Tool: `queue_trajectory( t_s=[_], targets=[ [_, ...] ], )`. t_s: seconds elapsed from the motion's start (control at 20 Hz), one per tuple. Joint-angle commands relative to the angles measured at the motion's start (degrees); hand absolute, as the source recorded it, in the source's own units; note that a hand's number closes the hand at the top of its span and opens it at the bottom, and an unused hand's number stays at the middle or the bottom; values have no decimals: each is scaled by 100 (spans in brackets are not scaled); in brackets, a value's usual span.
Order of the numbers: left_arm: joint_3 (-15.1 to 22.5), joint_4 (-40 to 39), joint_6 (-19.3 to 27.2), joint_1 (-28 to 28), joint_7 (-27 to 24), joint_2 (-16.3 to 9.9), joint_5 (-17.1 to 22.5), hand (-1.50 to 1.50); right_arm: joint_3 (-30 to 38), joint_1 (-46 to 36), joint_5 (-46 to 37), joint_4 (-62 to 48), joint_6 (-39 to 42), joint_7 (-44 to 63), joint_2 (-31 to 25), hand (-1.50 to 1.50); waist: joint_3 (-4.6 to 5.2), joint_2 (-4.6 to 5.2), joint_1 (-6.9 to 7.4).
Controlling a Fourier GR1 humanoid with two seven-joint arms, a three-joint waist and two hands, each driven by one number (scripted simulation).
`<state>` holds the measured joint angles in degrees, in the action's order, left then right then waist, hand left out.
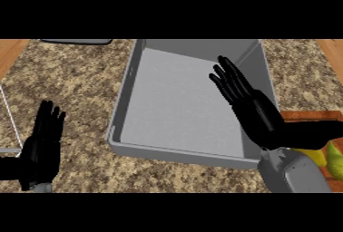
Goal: Pick the pear from the cutting board and place it in the cardboard box
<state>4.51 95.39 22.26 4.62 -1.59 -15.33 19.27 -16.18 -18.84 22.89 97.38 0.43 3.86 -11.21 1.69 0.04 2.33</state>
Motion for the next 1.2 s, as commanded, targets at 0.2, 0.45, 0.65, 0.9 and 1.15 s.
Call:
queue_trajectory(
  t_s=[0.2, 0.45, 0.65, 0.9, 1.15],
  targets=[
    [165, -294, -216, 6, 46, -1033, -973, 0, 2071, 132, 176, -1097, -168, 7, -1388, -150, -206, 118, -406],
    [514, -478, -357, 155, 110, -1073, -1203, 0, 2485, 785, -1131, -2388, -1324, 576, -2340, -150, -185, 148, -530],
    [641, -766, -523, -360, 370, -1070, -1344, 0, 3059, 567, -908, -3556, -1171, -522, -2221, -150, -183, 53, -245],
    [815, -894, -475, -345, 296, -858, -1549, 0, 2548, 828, -1389, -3853, 338, -234, -3530, -150, -171, 25, -216],
    [732, -860, -534, -646, 499, -953, -1565, 0, 1971, 554, -1801, -3965, 1702, 278, -4602, -150, -167, 29, -153]
  ],
)
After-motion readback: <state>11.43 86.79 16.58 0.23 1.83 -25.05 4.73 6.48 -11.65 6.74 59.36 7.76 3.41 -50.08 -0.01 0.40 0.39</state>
